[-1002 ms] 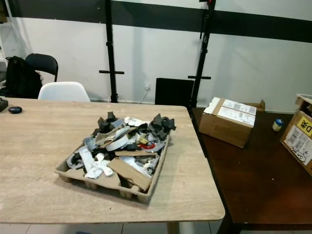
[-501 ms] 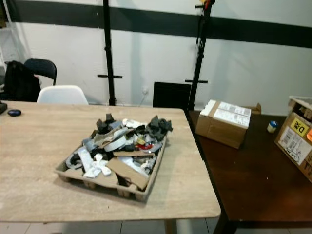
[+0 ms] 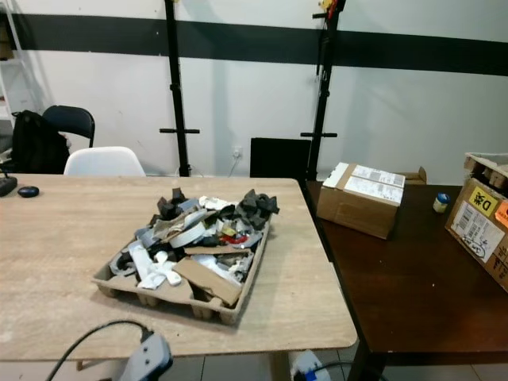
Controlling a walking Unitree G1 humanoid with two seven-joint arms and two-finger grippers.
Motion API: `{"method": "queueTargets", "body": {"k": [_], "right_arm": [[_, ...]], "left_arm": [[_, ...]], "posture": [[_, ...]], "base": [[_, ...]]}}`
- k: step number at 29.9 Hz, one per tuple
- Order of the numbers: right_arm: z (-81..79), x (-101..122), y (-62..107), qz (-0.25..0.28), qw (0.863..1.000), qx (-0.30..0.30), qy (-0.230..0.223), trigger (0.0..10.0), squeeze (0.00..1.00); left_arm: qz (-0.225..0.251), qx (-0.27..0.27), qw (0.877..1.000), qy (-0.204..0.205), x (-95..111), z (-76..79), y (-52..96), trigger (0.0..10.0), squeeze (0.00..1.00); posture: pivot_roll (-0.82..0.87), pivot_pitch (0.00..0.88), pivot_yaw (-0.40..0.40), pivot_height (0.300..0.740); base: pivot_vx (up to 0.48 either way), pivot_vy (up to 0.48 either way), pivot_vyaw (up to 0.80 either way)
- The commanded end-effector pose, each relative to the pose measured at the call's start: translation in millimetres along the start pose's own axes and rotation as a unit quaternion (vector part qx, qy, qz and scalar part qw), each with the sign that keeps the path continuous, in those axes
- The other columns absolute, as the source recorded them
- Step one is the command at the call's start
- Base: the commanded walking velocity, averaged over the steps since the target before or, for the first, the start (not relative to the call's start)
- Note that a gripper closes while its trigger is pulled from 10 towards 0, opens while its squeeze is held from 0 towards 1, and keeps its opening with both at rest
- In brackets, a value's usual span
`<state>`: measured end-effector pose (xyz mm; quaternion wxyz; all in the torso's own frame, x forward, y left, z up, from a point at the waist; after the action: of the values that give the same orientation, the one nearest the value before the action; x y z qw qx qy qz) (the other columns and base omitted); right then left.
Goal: Picking trash to rubbish bin
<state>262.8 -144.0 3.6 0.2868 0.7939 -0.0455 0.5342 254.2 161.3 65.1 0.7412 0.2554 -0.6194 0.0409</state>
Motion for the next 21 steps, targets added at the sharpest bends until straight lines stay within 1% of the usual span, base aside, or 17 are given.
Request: {"method": "queueTargets", "body": {"k": [1,2,3,4,5,7,8,9,11,12,13,14,16,17,18,20,21], "right_arm": [[-1.5,15,3.2,0.024,0.999,0.039,0.002,10.0,0.0],[-2.1,32,5.3,0.058,0.996,0.063,-0.003,10.0,0.0],[-2.1,32,5.3,0.058,0.996,0.063,-0.003,10.0,0.0],[-2.9,46,7.9,0.087,0.993,0.083,-0.008,10.0,0.0],[-4.2,63,11.4,0.12,0.987,0.108,-0.012,10.0,0.0],[-6.1,84,16.2,0.162,0.977,0.136,-0.017,10.0,0.0],[-6.1,84,16.2,0.162,0.977,0.136,-0.017,10.0,0.0],[-6.9,91,18.2,0.176,0.973,0.146,-0.018,10.0,0.0],[-8.1,110,24.0,0.215,0.963,0.163,-0.026,10.0,0.0],[-8.4,116,25.9,0.227,0.959,0.167,-0.029,10.0,0.0],[-8.4,116,25.9,0.227,0.959,0.167,-0.029,10.0,0.0],[-7.2,124,28.3,0.247,0.954,0.165,-0.03,10.0,0.0],[0.8,141,30.8,0.286,0.949,0.13,-0.022,10.0,0.0],[11.6,150,30.8,0.304,0.95,0.073,-0.011,10.0,0.0],[20.2,156,30.9,0.317,0.948,0.027,-0.007,10.0,0.0],[35.8,171,36.3,0.344,0.937,-0.056,-0.01,10.0,0.0],[35.8,171,36.3,0.344,0.937,-0.056,-0.01,10.0,0.0]], "left_arm": [[0.022,-0.011,1.0,0.008,14,-0.6,2.5,10.0,0.0],[0.048,-0.017,0.999,0.012,28,-0.6,2.3,10.0,0.0],[0.048,-0.017,0.999,0.012,28,-0.6,2.3,10.0,0.0],[0.07,-0.022,0.997,0.015,39,-0.1,2.4,10.0,0.0],[0.093,-0.031,0.995,0.021,52,1.1,2.9,10.0,0.0],[0.121,-0.044,0.991,0.029,67,3.4,3.2,10.0,0.0],[0.121,-0.044,0.991,0.029,67,3.4,3.2,10.0,0.0],[0.129,-0.05,0.99,0.033,73,5.1,3.9,10.0,0.0],[0.156,-0.072,0.984,0.045,90,11.2,5.1,10.0,0.0],[0.165,-0.081,0.982,0.049,96,13.5,5.6,10.0,0.0],[0.165,-0.081,0.982,0.049,96,13.5,5.6,10.0,0.0],[0.179,-0.089,0.978,0.051,105,15.2,6.0,10.0,0.0],[0.209,-0.081,0.974,0.044,122,13.9,4.7,10.0,0.0],[0.218,-0.057,0.974,0.033,129,8.5,3.3,10.0,0.0],[0.217,-0.043,0.975,0.031,133,4.5,2.2,10.0,0.0],[0.188,-0.021,0.982,0.015,138,-2.0,0.0,10.0,0.0],[0.188,-0.021,0.982,0.015,138,-2.0,0.0,10.0,0.0]], "posture": [[-0.03,0.063,-0.046,0.74],[-0.02,0.066,-0.051,0.74],[-0.02,0.066,-0.051,0.74],[-0.02,0.07,-0.056,0.74],[-0.02,0.07,-0.056,0.74],[-0.02,0.073,-0.061,0.74],[-0.02,0.073,-0.061,0.74],[-0.02,0.076,-0.064,0.74],[-0.02,0.079,-0.068,0.74],[-0.02,0.08,-0.068,0.74],[-0.02,0.08,-0.068,0.74],[-0.02,0.082,-0.069,0.74],[-0.02,0.083,-0.069,0.74],[-0.02,0.083,-0.069,0.74],[-0.02,0.085,-0.067,0.74],[-0.02,0.09,-0.06,0.74],[-0.02,0.09,-0.06,0.74]], "base": [[0.0,0.0,0.0],[0.0,0.0,0.0],[0.0,0.0,0.0],[0.0,0.0,0.0],[0.0,0.0,0.0],[0.0,0.0,0.0],[0.0,0.0,0.0],[0.0,0.0,0.0],[0.0,0.0,0.0],[0.0,0.0,0.0],[0.0,0.0,0.0],[0.0,0.0,0.0],[0.0,0.0,0.0],[0.0,0.0,0.0],[0.0,0.0,0.0],[0.0,0.0,0.0],[0.0,0.0,0.0]]}}
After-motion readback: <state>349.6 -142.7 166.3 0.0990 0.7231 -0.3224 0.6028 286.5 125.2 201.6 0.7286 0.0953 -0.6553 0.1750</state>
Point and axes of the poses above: a point about 5 cm out from each wrist's last joint towards the gripper, its own y axis pointing back from the gripper into the wrist, its own x axis along the axis of the wrist's last joint, z = x × y, the point moved 1 cm from there along -y, pointing out of the wrist towards the gripper, and after that the axes turned 6 degrees about y, right-handed, at the moved point
